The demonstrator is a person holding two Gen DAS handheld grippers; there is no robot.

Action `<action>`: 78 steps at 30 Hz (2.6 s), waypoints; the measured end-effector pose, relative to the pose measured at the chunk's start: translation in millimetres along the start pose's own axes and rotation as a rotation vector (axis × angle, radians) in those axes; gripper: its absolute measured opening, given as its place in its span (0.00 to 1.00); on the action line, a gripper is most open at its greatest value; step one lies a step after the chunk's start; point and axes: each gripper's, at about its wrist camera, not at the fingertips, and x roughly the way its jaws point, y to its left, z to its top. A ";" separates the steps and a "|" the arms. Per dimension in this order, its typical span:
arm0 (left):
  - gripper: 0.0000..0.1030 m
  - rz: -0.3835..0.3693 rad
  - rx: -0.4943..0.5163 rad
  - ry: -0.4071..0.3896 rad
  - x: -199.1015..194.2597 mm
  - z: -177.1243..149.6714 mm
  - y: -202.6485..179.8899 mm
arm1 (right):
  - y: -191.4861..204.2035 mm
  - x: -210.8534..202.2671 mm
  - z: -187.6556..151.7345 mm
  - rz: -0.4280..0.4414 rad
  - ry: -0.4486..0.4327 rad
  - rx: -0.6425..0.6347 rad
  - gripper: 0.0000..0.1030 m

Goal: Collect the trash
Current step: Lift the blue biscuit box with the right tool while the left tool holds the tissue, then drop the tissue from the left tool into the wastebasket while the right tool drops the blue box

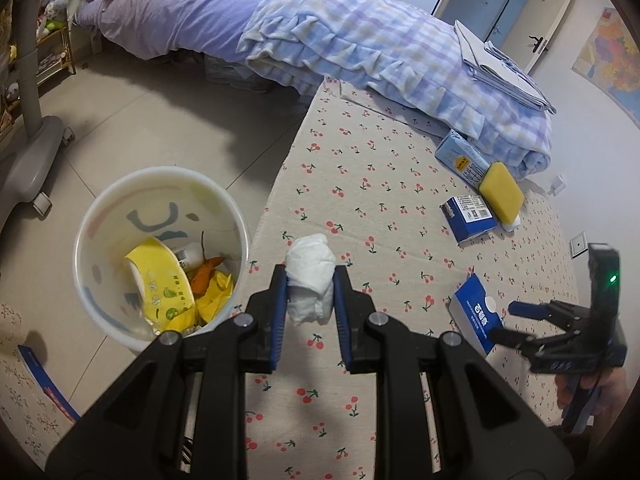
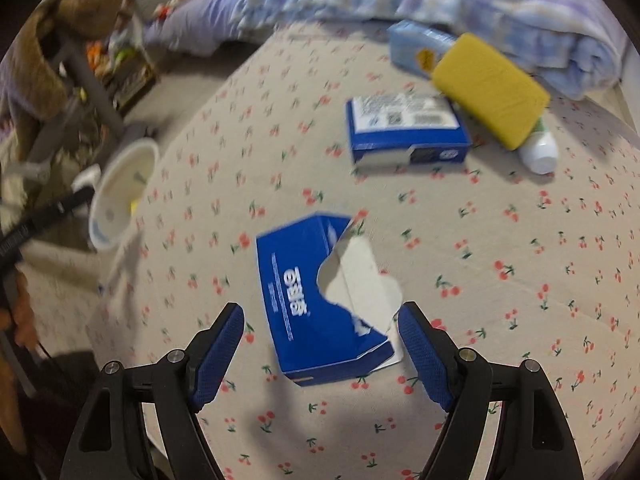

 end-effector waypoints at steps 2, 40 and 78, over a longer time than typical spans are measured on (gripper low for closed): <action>0.23 0.001 0.003 0.000 0.4 0.1 -0.2 | 3.6 8.8 -2.8 -0.030 0.030 -0.029 0.78; 0.24 0.096 -0.115 -0.043 -16.9 3.1 83.5 | 89.9 -24.5 46.7 0.145 -0.137 -0.043 0.49; 0.91 0.324 -0.173 0.068 -27.4 -11.0 157.5 | 172.4 30.9 90.3 0.295 -0.266 0.043 0.94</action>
